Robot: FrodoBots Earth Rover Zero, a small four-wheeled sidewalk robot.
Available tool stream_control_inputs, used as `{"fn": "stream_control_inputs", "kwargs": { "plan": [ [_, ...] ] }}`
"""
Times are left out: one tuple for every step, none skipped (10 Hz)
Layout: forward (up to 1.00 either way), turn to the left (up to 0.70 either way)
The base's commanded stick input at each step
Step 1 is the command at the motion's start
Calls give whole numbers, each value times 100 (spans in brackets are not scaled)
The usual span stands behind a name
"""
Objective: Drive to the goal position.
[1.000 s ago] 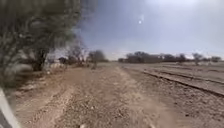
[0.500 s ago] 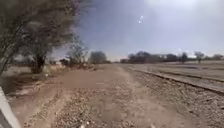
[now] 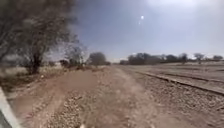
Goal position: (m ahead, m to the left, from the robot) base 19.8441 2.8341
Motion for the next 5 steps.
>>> {"fn": "stream_control_inputs", "kwargs": {
  "plan": [
    [70,-34],
    [70,0],
    [70,0],
    [70,0],
    [70,0]
  ]
}}
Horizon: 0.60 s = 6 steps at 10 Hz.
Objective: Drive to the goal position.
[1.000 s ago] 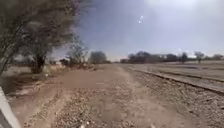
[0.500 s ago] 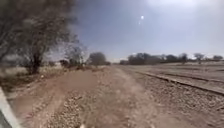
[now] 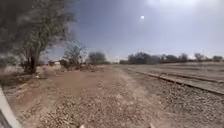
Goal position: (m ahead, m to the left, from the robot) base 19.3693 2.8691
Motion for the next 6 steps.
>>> {"fn": "stream_control_inputs", "kwargs": {
  "plan": [
    [70,0],
    [70,0],
    [70,0],
    [70,0],
    [70,0],
    [70,0]
  ]
}}
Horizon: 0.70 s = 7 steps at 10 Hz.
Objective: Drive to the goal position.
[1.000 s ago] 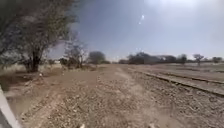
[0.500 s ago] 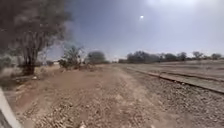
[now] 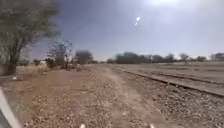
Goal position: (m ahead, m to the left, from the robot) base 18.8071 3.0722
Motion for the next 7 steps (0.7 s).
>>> {"fn": "stream_control_inputs", "kwargs": {
  "plan": [
    [70,0],
    [70,0],
    [70,0],
    [70,0],
    [70,0],
    [70,0],
    [70,0]
  ]
}}
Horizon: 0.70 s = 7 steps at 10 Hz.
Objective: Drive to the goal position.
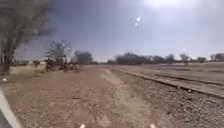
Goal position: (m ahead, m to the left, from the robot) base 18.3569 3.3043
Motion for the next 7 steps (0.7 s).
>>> {"fn": "stream_control_inputs", "kwargs": {
  "plan": [
    [70,0],
    [70,0],
    [70,0],
    [70,0],
    [70,0],
    [70,0],
    [70,0]
  ]
}}
